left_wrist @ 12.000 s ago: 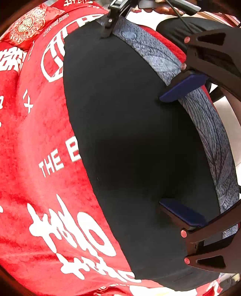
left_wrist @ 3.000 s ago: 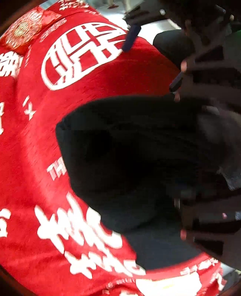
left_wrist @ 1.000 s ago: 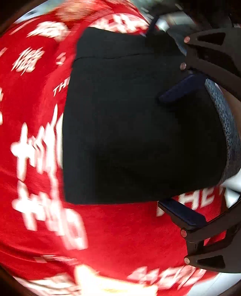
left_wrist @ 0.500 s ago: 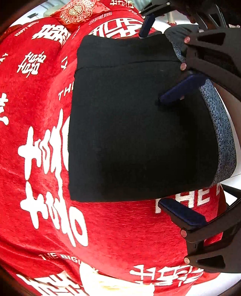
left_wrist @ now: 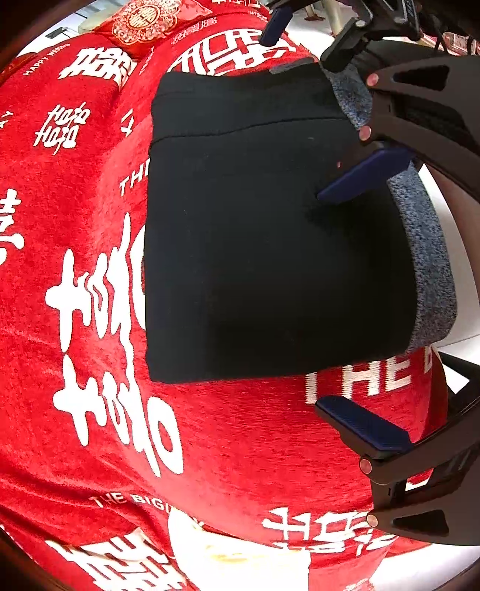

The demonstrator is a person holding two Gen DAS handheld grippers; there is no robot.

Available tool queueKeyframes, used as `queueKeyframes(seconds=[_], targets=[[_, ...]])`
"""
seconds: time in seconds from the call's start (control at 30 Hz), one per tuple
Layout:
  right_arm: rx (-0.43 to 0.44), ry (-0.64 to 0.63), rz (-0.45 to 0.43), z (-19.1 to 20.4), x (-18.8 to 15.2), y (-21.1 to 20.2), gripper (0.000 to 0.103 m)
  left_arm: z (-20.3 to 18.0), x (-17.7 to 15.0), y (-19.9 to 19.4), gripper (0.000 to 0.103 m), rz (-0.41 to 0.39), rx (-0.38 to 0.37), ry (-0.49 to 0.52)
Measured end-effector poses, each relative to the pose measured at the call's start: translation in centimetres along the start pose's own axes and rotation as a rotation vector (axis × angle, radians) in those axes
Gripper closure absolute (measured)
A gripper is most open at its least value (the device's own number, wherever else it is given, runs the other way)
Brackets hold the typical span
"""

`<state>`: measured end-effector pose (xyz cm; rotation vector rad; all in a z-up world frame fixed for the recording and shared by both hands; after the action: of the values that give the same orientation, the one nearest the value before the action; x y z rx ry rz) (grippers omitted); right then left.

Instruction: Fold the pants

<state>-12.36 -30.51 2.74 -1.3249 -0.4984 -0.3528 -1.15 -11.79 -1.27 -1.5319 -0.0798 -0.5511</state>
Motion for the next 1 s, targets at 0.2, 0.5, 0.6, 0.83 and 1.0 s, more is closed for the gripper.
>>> queueKeyframes(seconds=[0.2,0.5,0.6,0.83,1.0], targets=[[0.094,-0.088,0.052,3.9,-1.6,1.4,0.000,0.7,-1.9,0.6,0.000,0.019,0.017,0.000],[0.175,-0.103,0.009,4.3,1.8,0.5,0.000,0.9,-2.8,0.3,0.000,0.000,0.013,0.017],[0.155,-0.106,-0.034,3.0,5.8,1.4,0.000,1.0,-2.8,0.5,0.000,0.011,0.004,0.002],[0.123,-0.013,0.068,0.0,8.5,8.7,0.000,0.8,-2.6,0.4,0.000,0.023,-0.022,0.003],[0.094,-0.097,-0.006,1.4,6.4,3.2,0.000,1.7,-2.1,-1.0,0.000,-0.015,-0.057,0.014]])
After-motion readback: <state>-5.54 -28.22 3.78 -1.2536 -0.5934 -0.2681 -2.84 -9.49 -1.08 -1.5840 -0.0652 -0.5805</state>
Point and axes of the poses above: each gripper's, at about its wrist camera, not at the fingertips, and y roughly the way its jaws point, z to its left, x to its top, the point moved 8 cm from there along y, roughly the way its jaws point, and after that the axes turned 6 degrees about x, right-handed, at the moved point
